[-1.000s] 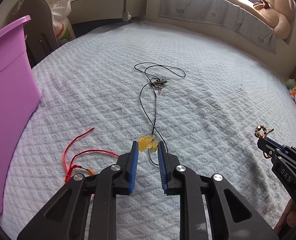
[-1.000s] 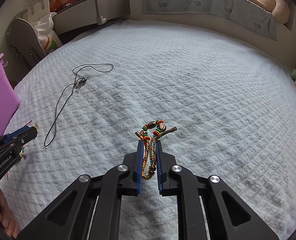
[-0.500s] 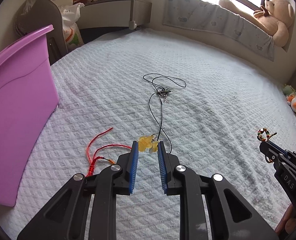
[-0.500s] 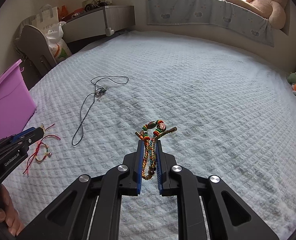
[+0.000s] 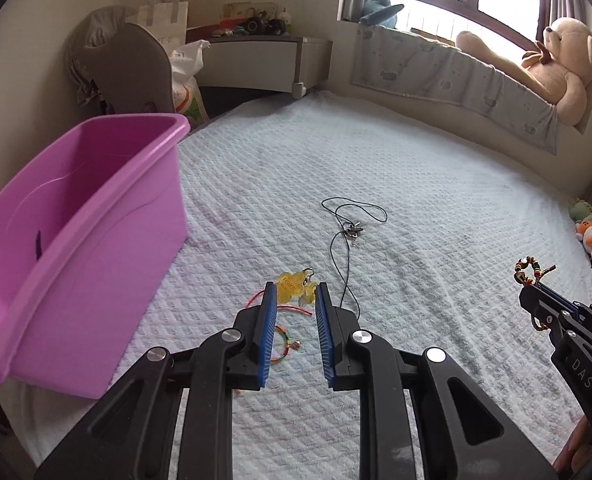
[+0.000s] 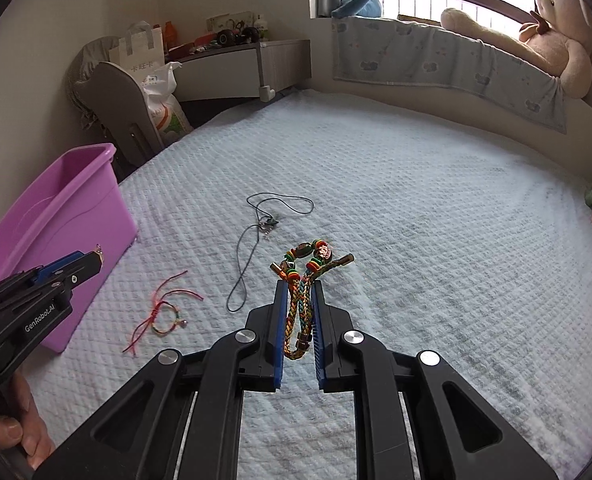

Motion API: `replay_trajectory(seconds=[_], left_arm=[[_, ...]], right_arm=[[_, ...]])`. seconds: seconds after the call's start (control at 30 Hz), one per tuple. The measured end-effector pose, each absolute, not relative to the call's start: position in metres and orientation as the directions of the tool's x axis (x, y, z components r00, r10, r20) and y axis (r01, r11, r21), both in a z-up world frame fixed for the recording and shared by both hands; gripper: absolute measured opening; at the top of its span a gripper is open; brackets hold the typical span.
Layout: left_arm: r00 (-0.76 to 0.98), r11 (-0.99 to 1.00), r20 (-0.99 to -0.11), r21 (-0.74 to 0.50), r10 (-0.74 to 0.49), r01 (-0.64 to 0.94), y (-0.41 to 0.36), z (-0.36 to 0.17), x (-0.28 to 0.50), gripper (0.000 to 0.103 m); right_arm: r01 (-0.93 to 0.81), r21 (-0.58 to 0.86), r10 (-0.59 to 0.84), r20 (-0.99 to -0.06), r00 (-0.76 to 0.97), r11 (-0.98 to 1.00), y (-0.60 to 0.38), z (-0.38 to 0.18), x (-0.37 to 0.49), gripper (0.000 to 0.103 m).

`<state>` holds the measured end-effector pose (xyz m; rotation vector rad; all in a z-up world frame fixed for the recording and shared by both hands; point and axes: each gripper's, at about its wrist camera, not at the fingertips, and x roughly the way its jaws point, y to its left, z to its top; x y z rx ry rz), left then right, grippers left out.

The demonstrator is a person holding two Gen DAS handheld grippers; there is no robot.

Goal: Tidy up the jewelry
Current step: 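Lift and carry the necklace and bracelet over the pink tub with both tools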

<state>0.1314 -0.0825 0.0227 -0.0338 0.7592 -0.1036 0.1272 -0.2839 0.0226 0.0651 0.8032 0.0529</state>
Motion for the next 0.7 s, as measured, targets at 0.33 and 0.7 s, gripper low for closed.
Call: replay_trajectory(seconds=[0.33,0.7], left_arm=[[0.727,0.997,-0.686,-0.070,-0.024,-0.033,-0.040,0.112,0.102,0.020],[0.770,0.989,-0.637,-0.096,0.027,-0.114,0.054,0.193,0.096,0.020]], right_arm=[[-0.182,0.103,0.202,-0.693,0.691,0.978,-0.233,0.112,0.119,0.012],[-0.307,0.109,0.300,-0.659,0.690,0.945,-0.133,0.186,0.124,0.012]])
